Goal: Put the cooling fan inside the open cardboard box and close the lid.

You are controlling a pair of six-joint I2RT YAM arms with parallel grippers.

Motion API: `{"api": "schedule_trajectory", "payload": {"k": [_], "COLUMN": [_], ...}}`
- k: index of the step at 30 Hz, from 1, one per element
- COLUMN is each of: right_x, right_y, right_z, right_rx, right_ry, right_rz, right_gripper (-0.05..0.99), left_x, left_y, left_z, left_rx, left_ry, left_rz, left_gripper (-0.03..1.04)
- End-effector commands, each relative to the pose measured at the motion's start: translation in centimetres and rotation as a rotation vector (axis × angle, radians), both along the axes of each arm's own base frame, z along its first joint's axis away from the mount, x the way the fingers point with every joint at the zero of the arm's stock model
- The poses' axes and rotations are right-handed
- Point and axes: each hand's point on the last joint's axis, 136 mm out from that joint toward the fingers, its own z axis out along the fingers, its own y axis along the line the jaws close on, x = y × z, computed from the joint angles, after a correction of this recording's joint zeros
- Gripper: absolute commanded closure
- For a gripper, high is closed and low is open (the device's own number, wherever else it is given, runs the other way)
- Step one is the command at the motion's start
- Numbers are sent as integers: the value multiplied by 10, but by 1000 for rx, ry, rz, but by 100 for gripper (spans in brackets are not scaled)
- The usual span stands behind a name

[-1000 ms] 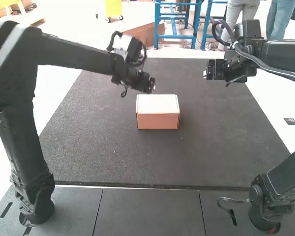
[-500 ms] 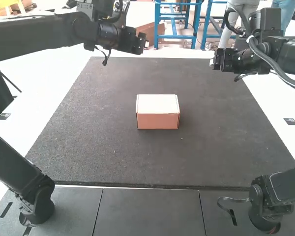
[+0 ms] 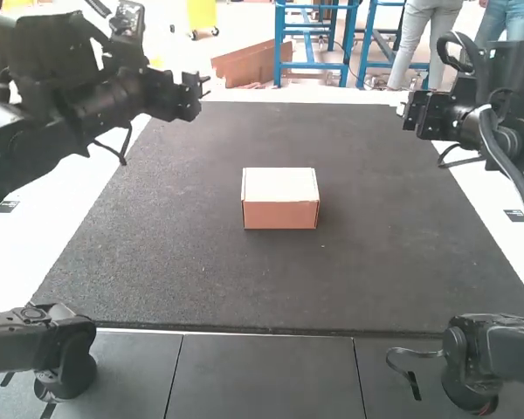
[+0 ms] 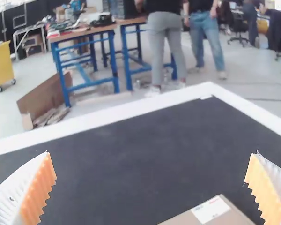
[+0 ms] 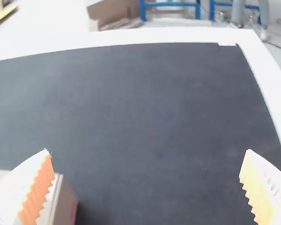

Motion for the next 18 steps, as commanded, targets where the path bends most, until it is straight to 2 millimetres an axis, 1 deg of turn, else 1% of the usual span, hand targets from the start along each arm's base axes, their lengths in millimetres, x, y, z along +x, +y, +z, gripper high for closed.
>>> {"api": "schedule_trajectory", "payload": {"k": [1, 2, 4, 5, 8, 10, 14, 15, 17, 18], "right_x": [-12, -15, -22, -25, -33, -38, -46, -47, -50, -50], "right_y": [-12, -13, -13, -14, -15, -16, -19, -20, -20, -21], "right_z": [15, 16, 16, 15, 15, 15, 10, 10, 10, 7], "right_rx": [45, 47, 50, 51, 39, 4, -24, -23, -23, -22], "right_ry": [-72, -86, -114, -127, -176, -223, -310, -334, -378, -386], "right_rz": [-50, -51, -51, -52, -51, -46, -55, -59, -61, -66], "right_gripper": [2, 3, 3, 2, 3, 2, 2, 3, 3, 3], "left_x": [-21, -28, -40, -46, -58, -63, -74, -73, -73, -75], "left_y": [15, 20, 27, 31, 43, 49, 58, 62, 62, 63], "left_z": [8, 10, 4, 5, -4, -15, -23, -30, -45, -49], "left_rx": [-24, -46, -68, -86, -122, -125, -54, -54, -50, -56], "left_ry": [-101, -133, -173, -205, -258, -269, -428, -431, -424, -431], "left_rz": [14, 17, 21, 22, 50, 65, 112, 136, 138, 137], "left_gripper": [6, 6, 5, 5, 5, 5, 5, 5, 5, 5]}}
